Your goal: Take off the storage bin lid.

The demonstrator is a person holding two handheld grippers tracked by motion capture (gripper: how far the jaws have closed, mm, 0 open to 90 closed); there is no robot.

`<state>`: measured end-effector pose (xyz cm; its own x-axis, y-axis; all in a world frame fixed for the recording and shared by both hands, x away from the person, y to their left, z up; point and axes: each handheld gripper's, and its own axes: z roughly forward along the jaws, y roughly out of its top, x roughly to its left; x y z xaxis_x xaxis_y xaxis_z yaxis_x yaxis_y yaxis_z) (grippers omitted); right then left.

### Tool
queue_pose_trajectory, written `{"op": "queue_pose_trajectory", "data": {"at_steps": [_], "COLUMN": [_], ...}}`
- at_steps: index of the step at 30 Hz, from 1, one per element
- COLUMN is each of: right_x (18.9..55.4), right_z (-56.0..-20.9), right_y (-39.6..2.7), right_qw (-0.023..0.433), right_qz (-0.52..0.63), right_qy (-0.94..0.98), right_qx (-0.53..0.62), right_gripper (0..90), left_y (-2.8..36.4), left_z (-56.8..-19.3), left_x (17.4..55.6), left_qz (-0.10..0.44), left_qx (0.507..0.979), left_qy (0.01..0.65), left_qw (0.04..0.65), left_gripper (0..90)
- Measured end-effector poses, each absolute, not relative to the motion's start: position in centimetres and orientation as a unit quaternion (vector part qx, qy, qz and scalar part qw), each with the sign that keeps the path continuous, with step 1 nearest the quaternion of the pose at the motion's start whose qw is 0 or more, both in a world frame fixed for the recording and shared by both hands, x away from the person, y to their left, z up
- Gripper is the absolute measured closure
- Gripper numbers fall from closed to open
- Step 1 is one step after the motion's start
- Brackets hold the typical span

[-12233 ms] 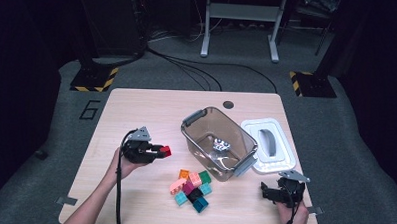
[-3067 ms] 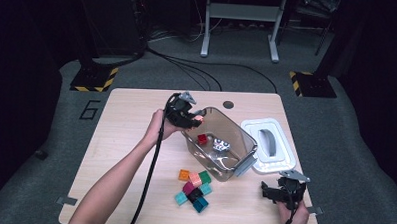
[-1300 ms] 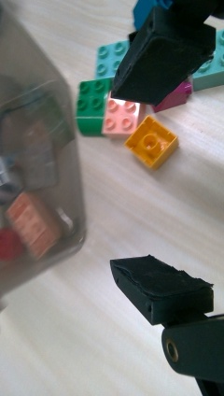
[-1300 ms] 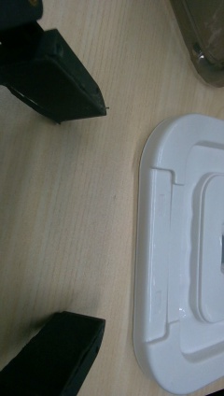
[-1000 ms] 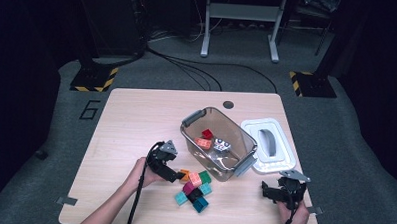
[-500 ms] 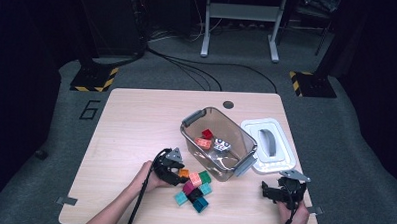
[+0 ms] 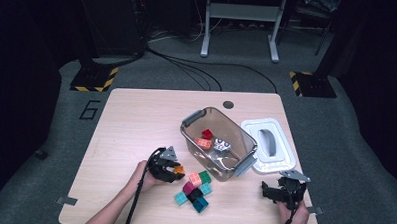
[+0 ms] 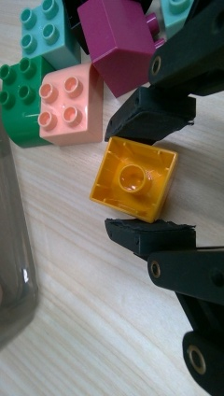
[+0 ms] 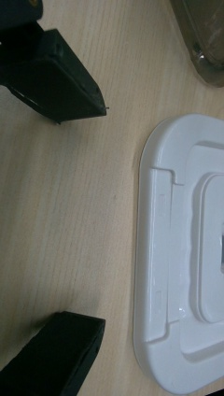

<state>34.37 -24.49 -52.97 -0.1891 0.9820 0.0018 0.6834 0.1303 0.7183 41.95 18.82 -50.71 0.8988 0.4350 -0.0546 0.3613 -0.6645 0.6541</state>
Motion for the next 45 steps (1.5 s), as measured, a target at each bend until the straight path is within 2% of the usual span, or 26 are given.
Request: {"op": "queue_pose_trajectory", "data": {"at_steps": [24,45], "right_x": [34.4,34.4], "right_z": [-53.0,-53.0], "right_y": [-24.5,-24.5], "right_qw": [0.248,0.248], "right_qz": [0.301,0.302], "right_qy": [0.71,0.709], "right_qx": [0.587,0.587], "right_gripper": [0.6,0.5], "left_y": [20.9,22.2], "left_z": [-49.2,-45.2], "left_x": [42.0,43.2], "left_qz": [0.064,0.089], "left_qx": [0.899,0.883], "left_qy": [0.24,0.252], "left_qw": [0.361,0.386], "left_gripper": [53.2,54.6]}}
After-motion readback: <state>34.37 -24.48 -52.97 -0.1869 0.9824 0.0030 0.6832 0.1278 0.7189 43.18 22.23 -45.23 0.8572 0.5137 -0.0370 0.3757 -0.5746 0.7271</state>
